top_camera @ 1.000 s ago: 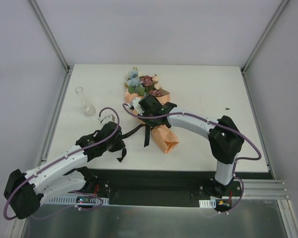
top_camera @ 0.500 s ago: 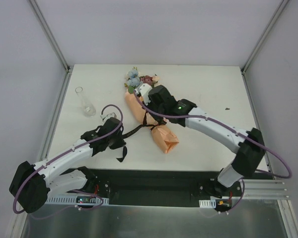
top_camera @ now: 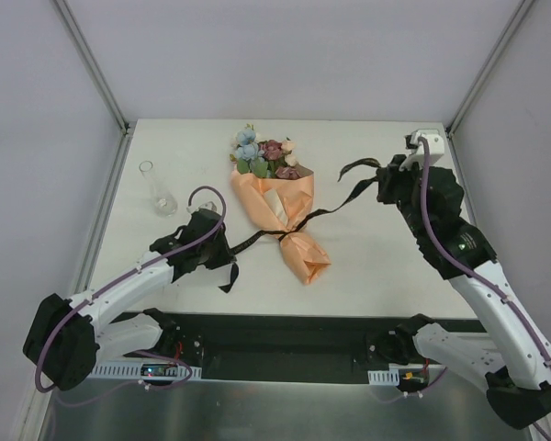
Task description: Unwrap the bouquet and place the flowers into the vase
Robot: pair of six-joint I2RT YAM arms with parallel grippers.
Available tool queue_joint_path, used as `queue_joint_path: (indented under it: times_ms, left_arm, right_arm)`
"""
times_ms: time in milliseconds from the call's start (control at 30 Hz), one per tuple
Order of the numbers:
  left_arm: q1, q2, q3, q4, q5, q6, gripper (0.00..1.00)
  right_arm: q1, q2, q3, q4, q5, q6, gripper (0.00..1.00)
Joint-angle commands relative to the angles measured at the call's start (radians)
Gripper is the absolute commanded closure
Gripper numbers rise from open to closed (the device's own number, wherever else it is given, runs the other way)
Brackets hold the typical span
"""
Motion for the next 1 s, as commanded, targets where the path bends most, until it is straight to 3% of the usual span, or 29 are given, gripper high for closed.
queue_joint_path:
  times_ms: [0,167,267,367,533,567,633,667,700,767,867,933,967]
  left_arm:
    - [0.02,-0.042,0.009,0.021,0.046,0.04,1.0]
    - [0.021,-0.071,0.018,0.022,0.066,0.069,1.0]
    - [0.023,-0.09,0.026,0.022,0.089,0.089,1.0]
    - [0.024,-0.108,0.03,0.021,0.112,0.101,1.0]
    - [0.026,-0.131,0.058,0.021,0.143,0.127,1.0]
    - [0.029,-0.126,0.067,0.021,0.161,0.146,0.91]
    - [0.029,-0.116,0.098,0.022,0.178,0.162,0.72]
    - [0.03,-0.113,0.107,0.021,0.184,0.173,0.51]
    - [0.032,-0.103,0.116,0.021,0.192,0.176,0.42]
    - [0.032,-0.082,0.147,0.021,0.201,0.184,0.26]
    - [0.032,-0.024,0.188,0.056,0.266,0.193,0.23]
    - [0.032,0.024,0.228,0.102,0.344,0.195,0.31]
    - [0.032,0.079,0.242,0.114,0.362,0.193,0.35]
  right_arm:
    - [-0.098,0.014,-0.099,-0.108,0.248,0.101,0.99]
    - [-0.245,0.121,-0.148,-0.165,0.303,0.164,0.99]
    - [-0.341,0.201,-0.142,-0.171,0.222,0.185,0.99]
    - [-0.394,0.287,-0.087,-0.176,0.177,0.153,0.99]
    - [-0.405,0.447,0.14,-0.269,0.157,0.076,0.94]
    - [-0.407,0.459,0.158,-0.278,0.134,0.073,0.79]
    - [-0.41,0.494,0.191,-0.286,-0.062,0.044,0.54]
    - [-0.408,0.505,0.201,-0.294,-0.131,0.047,0.43]
    - [-0.396,0.508,0.191,-0.288,-0.259,0.07,0.4]
    - [-0.367,0.495,0.122,-0.239,-0.363,0.098,0.36]
    - [-0.238,0.47,0.042,-0.171,-0.423,0.156,0.37]
    - [-0.137,0.479,0.015,-0.124,-0.476,0.199,0.41]
    - [-0.109,0.487,0.002,-0.064,-0.498,0.219,0.48]
